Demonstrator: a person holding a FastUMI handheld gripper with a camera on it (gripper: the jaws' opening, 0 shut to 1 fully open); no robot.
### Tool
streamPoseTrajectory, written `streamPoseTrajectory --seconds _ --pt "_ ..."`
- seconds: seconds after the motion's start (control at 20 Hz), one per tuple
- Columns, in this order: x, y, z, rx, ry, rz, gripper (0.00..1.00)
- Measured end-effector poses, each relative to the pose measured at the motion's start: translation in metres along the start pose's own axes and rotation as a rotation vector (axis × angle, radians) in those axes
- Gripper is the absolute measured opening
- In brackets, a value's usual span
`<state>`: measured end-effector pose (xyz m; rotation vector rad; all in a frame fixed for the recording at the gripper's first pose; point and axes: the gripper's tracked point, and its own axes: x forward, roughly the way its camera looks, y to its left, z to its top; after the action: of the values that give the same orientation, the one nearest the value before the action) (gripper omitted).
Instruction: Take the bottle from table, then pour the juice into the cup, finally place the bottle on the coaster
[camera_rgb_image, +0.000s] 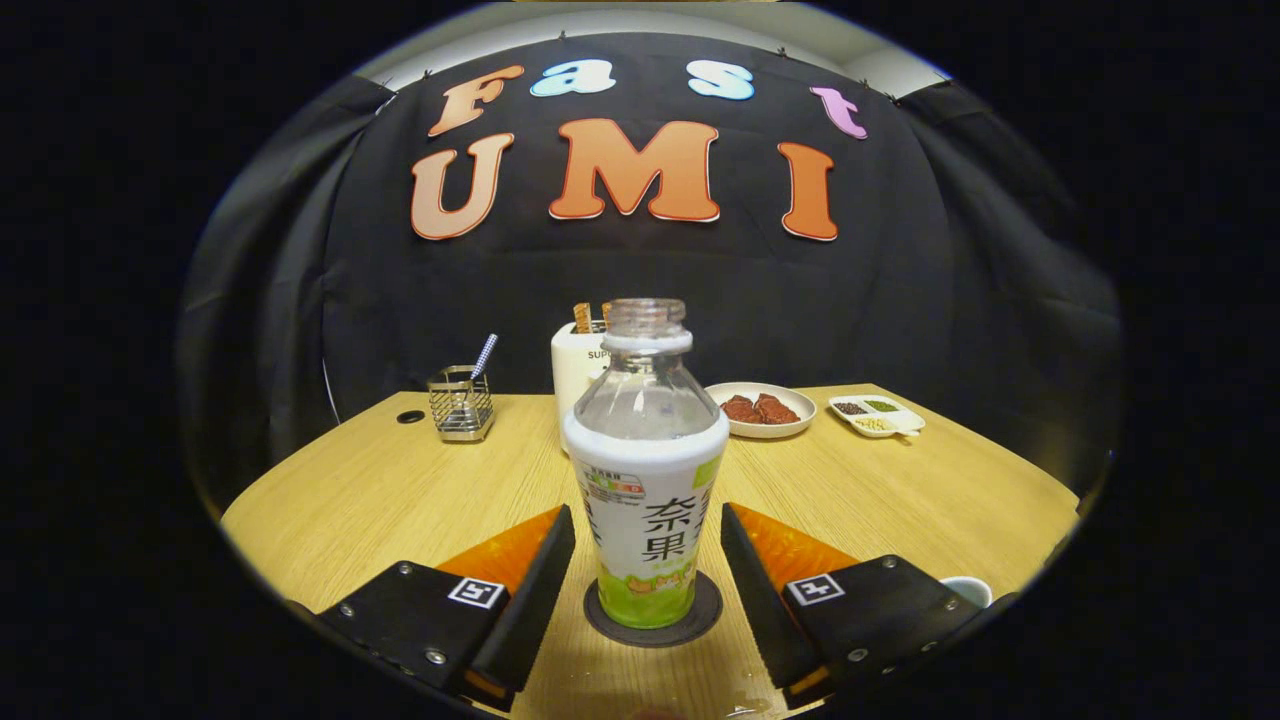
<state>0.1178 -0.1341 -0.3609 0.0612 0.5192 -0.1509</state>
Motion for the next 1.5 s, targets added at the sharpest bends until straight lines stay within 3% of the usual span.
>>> streamPoseTrajectory --seconds 0.45,0.65,0.85,1.2,1.5 --pt "-0.099 0.005 0.079 0.038 -0.195 -0.005 0.91" --pt "-0.155 0.032 0.132 0.082 -0.295 0.059 0.92" --pt "-0.194 0.052 0.168 0.048 -0.363 0.086 0.92" --pt "-0.226 0.085 0.221 -0.021 -0.485 0.141 0.92" --pt "-0.24 0.099 0.24 -0.026 -0.479 0.163 0.93"
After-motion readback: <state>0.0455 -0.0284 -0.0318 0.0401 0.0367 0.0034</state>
